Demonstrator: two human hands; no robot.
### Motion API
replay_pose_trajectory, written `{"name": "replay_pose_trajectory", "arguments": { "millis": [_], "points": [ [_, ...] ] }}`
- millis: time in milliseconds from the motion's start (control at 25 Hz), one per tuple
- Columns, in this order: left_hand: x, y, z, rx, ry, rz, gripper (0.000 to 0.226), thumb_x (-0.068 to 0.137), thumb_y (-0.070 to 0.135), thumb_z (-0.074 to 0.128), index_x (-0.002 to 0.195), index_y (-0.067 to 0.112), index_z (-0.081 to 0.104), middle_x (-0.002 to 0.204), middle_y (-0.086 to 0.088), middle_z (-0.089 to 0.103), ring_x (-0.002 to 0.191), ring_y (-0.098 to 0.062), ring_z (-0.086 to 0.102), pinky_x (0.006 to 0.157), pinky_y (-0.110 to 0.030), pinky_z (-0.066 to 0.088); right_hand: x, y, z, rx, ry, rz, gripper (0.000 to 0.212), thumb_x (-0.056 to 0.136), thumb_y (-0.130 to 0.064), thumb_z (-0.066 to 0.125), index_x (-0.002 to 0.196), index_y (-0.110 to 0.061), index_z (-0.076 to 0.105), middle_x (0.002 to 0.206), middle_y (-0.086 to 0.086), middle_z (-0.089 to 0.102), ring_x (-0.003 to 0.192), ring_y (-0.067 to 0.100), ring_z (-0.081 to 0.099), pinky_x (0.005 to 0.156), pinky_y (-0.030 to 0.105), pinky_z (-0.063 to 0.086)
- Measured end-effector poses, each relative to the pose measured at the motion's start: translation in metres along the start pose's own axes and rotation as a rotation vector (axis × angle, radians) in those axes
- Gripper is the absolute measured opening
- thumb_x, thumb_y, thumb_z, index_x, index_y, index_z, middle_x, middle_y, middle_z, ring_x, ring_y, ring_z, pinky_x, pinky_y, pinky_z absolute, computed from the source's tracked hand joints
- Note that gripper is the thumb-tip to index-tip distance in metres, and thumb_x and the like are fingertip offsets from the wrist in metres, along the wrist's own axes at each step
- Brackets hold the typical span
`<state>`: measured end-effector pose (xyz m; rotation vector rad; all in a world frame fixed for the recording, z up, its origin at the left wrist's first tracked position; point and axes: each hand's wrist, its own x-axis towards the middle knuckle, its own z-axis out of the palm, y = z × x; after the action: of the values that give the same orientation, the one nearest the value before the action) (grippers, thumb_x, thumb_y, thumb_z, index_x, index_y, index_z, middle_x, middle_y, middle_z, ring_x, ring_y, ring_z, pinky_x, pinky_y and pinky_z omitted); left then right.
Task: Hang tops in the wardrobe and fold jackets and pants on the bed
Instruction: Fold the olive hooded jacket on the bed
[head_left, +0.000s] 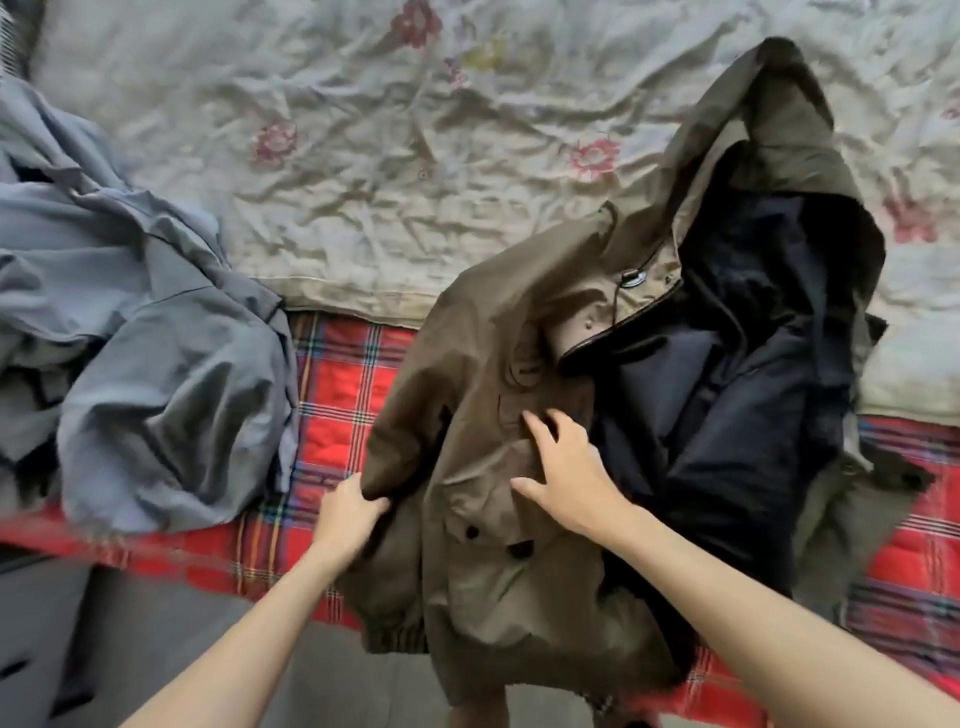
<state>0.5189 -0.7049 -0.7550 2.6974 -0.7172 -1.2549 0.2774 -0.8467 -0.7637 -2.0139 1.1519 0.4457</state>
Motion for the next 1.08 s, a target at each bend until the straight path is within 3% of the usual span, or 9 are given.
{"name": "replay_pose_trajectory", "arguments": {
  "millis": [80, 200, 360, 440, 520, 600, 680, 840, 1080],
  "points": [
    [-0.005, 0.010, -0.023, -0.104, 0.138, 0.131, 0.022, 0.080, 0.004, 0.067, 0.101, 0.007, 0.065, 0.101, -0.017, 0.071, 0.100, -0.037, 0.063, 0.072, -0.033, 0.037, 0.002, -0.006, 0.024, -0.063, 0.161, 0.048, 0.083, 0.090, -0.049, 0.062, 0.157, -0.023, 0.019, 0.158, 0.011, 0.025, 0.144, 0.029, 0.025, 0.116, 0.042, 0.022],
    [-0.010, 0.045, -0.100, -0.152, 0.735, 0.376, 0.017, 0.072, -0.004, 0.058, 0.086, 0.007, 0.058, 0.077, -0.011, 0.061, 0.079, -0.038, 0.059, 0.067, -0.037, 0.034, 0.011, -0.014, 0.023, 0.148, 0.260, 0.133, 0.082, 0.088, -0.036, 0.070, 0.156, -0.020, 0.026, 0.153, 0.014, 0.032, 0.138, 0.032, 0.033, 0.113, 0.041, 0.029],
    [0.001, 0.097, -0.186, -0.157, 1.149, 0.579, 0.041, 0.063, -0.003, 0.044, 0.101, 0.007, 0.057, 0.112, -0.013, 0.056, 0.108, -0.032, 0.054, 0.094, -0.036, 0.036, -0.002, -0.019, 0.022, 0.262, 0.261, 0.183, 0.078, 0.088, -0.025, 0.070, 0.154, -0.019, 0.030, 0.154, 0.010, 0.030, 0.139, 0.028, 0.032, 0.113, 0.036, 0.029],
    [-0.003, 0.089, -0.172, -0.109, 1.072, 0.692, 0.047, 0.068, -0.001, 0.050, 0.114, 0.004, 0.054, 0.124, -0.015, 0.049, 0.118, -0.032, 0.049, 0.104, -0.035, 0.035, -0.012, -0.032, 0.021, 0.295, 0.328, 0.187, 0.070, 0.089, -0.022, 0.068, 0.151, -0.016, 0.036, 0.154, 0.009, 0.031, 0.139, 0.026, 0.033, 0.113, 0.037, 0.031],
    [-0.012, 0.061, -0.108, -0.181, 0.573, 0.656, 0.056, 0.080, 0.011, 0.065, 0.131, 0.005, 0.044, 0.131, -0.013, 0.047, 0.121, -0.030, 0.050, 0.106, -0.039, 0.040, -0.029, -0.032, 0.013, 0.106, 0.405, 0.153, 0.063, 0.085, -0.020, 0.069, 0.144, -0.013, 0.046, 0.148, 0.013, 0.040, 0.136, 0.030, 0.038, 0.111, 0.043, 0.034],
    [-0.023, 0.020, -0.034, -0.289, -0.045, 0.188, 0.086, 0.083, 0.042, 0.074, 0.148, 0.013, 0.027, 0.141, -0.010, 0.049, 0.129, -0.030, 0.050, 0.106, -0.041, 0.042, -0.053, -0.019, 0.020, -0.275, 0.461, 0.136, 0.064, 0.075, -0.021, 0.075, 0.135, -0.009, 0.055, 0.138, 0.020, 0.049, 0.129, 0.037, 0.044, 0.112, 0.050, 0.032],
    [-0.039, -0.003, 0.026, -0.273, -0.274, -0.060, 0.082, 0.084, 0.047, 0.072, 0.148, 0.013, 0.032, 0.139, -0.011, 0.056, 0.129, -0.032, 0.051, 0.103, -0.039, 0.044, -0.081, 0.007, 0.029, -0.502, 0.457, 0.138, 0.071, 0.069, -0.023, 0.079, 0.135, -0.008, 0.056, 0.136, 0.024, 0.048, 0.129, 0.041, 0.041, 0.115, 0.055, 0.025],
    [-0.027, 0.016, 0.014, -0.324, 0.210, 0.161, 0.024, 0.096, 0.020, 0.061, 0.119, 0.014, 0.057, 0.108, -0.004, 0.067, 0.102, -0.029, 0.061, 0.080, -0.033, 0.043, -0.100, 0.043, 0.034, -0.496, 0.478, 0.142, 0.079, 0.069, -0.024, 0.081, 0.141, -0.010, 0.051, 0.141, 0.022, 0.043, 0.132, 0.040, 0.039, 0.116, 0.057, 0.017],
    [0.010, 0.078, -0.061, -0.016, 0.463, 0.421, 0.054, 0.079, 0.006, 0.066, 0.129, 0.009, 0.049, 0.128, -0.015, 0.049, 0.119, -0.033, 0.047, 0.105, -0.042, 0.037, -0.108, 0.046, 0.026, 0.045, 0.536, 0.043, 0.045, 0.081, -0.003, 0.070, 0.124, -0.013, 0.063, 0.129, 0.003, 0.058, 0.126, 0.021, 0.050, 0.118, 0.036, 0.023]
  ]
}}
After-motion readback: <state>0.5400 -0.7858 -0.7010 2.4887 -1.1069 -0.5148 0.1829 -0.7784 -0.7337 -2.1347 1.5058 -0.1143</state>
